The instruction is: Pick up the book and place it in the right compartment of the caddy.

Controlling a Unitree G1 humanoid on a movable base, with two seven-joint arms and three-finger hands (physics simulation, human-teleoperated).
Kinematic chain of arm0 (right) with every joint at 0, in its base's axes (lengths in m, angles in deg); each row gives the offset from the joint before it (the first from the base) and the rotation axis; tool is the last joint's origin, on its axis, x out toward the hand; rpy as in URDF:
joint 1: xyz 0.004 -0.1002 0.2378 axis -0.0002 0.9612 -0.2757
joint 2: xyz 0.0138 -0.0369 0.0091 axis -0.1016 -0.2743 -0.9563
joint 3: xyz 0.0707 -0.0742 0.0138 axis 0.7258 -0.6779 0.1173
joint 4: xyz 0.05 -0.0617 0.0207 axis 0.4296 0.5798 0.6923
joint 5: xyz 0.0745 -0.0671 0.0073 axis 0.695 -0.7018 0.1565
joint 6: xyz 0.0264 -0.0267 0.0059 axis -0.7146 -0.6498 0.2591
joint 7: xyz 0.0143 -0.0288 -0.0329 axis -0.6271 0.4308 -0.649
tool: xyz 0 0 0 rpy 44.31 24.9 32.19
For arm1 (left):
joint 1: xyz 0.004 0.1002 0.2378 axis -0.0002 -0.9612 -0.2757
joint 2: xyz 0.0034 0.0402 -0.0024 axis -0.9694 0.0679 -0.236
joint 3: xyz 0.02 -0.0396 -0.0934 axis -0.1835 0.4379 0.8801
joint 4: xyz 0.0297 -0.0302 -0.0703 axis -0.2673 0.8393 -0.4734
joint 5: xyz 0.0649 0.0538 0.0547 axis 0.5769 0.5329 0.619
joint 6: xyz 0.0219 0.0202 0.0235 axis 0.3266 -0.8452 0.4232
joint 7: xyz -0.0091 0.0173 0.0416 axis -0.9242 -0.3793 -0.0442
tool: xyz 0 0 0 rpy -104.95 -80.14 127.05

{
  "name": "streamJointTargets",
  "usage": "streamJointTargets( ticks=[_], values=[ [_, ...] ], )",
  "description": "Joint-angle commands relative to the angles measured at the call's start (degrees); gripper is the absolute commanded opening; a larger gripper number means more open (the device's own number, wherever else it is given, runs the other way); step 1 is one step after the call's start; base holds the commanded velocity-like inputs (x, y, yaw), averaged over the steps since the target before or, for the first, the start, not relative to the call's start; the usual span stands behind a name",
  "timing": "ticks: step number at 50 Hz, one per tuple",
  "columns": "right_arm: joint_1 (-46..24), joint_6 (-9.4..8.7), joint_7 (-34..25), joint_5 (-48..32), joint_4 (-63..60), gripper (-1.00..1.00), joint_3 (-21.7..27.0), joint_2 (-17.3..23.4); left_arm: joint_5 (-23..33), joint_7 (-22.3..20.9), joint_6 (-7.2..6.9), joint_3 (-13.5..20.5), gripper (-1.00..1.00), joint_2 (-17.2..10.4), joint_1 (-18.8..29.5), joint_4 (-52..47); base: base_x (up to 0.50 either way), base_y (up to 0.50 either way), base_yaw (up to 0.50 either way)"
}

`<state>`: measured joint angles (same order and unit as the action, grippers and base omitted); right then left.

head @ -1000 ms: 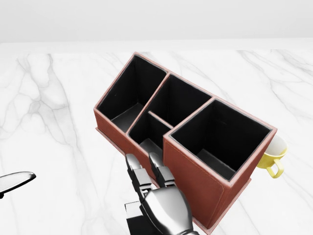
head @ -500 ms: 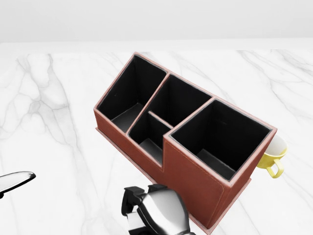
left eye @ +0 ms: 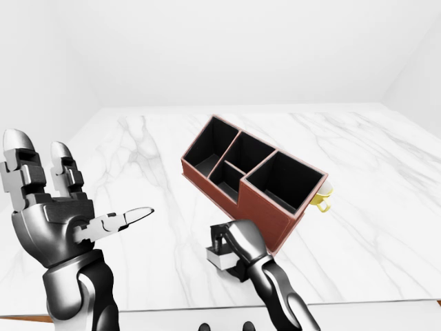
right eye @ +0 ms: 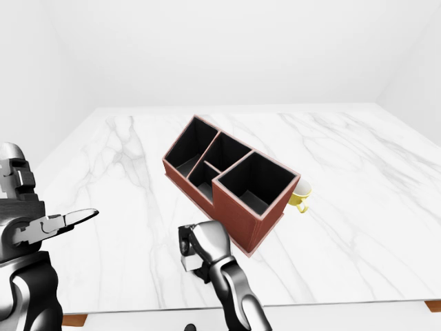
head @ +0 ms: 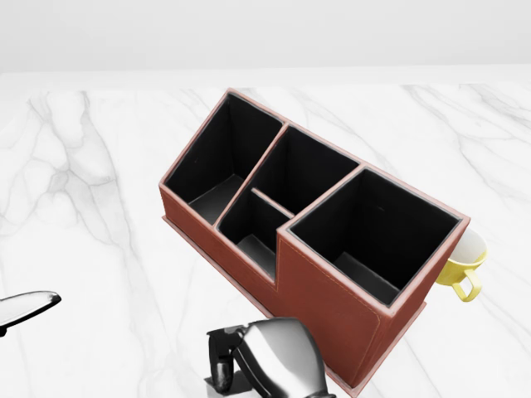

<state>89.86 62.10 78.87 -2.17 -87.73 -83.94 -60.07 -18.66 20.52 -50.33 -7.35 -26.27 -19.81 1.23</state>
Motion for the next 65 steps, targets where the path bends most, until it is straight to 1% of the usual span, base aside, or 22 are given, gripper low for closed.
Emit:
streamJointTargets(
  ticks=[1,9,25,29,38,47,56,65],
  values=[
    [1.6,0.00,-2.7,2.2,-10.8,-1.00,-0.1,0.6,0.2,0.0,0.08,-0.2,1.00,0.1,0.0,0.2,0.00,0.00,0.00],
    [2.4,0.00,-3.5,3.0,-14.3,-1.00,-1.0,1.2,0.3,-0.1,0.40,-0.4,1.00,0.1,0.0,0.6,0.00,0.00,0.00],
    [2.8,0.00,-4.5,3.7,-17.3,-1.00,-1.4,1.6,0.4,-0.1,0.69,-0.5,1.00,0.0,0.1,0.9,0.00,0.00,0.00],
    [3.1,-0.26,-4.7,3.9,-18.5,-1.00,-1.7,1.7,0.4,0.0,0.64,-0.6,1.00,0.0,0.1,0.9,0.00,0.00,0.00],
    [3.7,-1.79,-6.2,4.4,-22.3,-1.00,-2.6,2.0,0.4,-0.1,0.72,-0.7,1.00,0.0,0.0,0.9,0.00,0.00,0.00],
    [4.0,-4.41,-9.1,4.8,-29.2,-1.00,-3.9,2.2,0.4,-0.2,0.72,-0.7,1.00,0.0,0.0,1.0,0.00,0.00,0.00],
    [2.7,-7.94,-13.1,4.6,-36.2,-1.00,-5.4,1.1,0.5,-0.1,0.54,-0.8,1.00,0.0,0.0,0.8,0.00,0.00,0.00],
    [1.5,-9.75,-14.7,3.7,-38.9,-1.00,-7.2,0.1,0.5,-0.3,0.68,-0.7,1.00,0.0,0.0,1.0,0.00,0.00,0.00]
  ],
)
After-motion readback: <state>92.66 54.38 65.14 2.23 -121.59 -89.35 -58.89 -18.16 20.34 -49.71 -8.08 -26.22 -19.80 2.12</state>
